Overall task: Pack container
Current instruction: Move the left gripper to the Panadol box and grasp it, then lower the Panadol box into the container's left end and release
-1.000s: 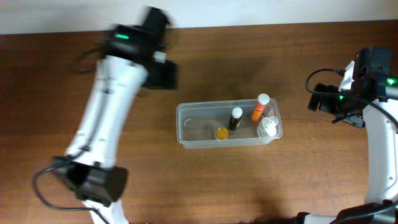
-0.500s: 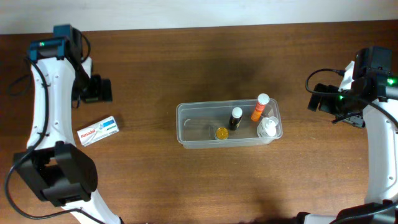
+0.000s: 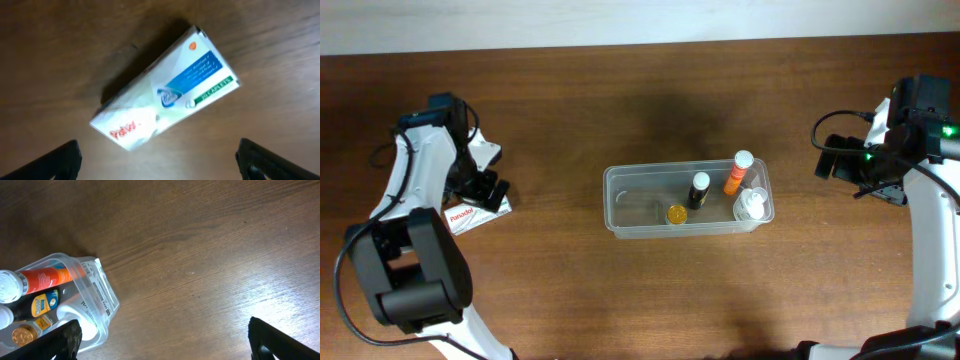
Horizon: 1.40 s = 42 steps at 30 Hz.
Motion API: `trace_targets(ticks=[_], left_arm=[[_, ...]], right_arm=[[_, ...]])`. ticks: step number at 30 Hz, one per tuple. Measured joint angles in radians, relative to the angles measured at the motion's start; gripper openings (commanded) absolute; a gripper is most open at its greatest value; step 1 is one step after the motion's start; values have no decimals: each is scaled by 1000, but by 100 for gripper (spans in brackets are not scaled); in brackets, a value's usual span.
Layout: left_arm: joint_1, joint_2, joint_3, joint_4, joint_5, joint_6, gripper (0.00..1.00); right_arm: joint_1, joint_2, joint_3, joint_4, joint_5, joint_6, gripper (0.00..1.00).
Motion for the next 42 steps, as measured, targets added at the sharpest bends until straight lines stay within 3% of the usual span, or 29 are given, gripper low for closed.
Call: trace_targets(ticks=[7, 15, 19, 26, 35, 42], left_arm=[[0, 1, -29, 79, 10, 123, 99], [0, 86, -31, 88, 42, 150, 99], [0, 126, -33, 87, 56, 156, 74], [0, 128, -34, 81, 64, 123, 47], [-29, 130, -8, 24, 67, 72, 42], [-134, 122, 215, -119, 67, -53, 42]], right_arm=[[0, 0, 0, 1, 0, -3, 98], [0, 0, 0, 1, 0, -3, 98], [0, 0, 0, 0, 0, -3, 98], [0, 0, 0, 1, 0, -3, 98], [0, 0, 0, 1, 0, -3, 98], [0, 0, 0, 1, 0, -3, 98]])
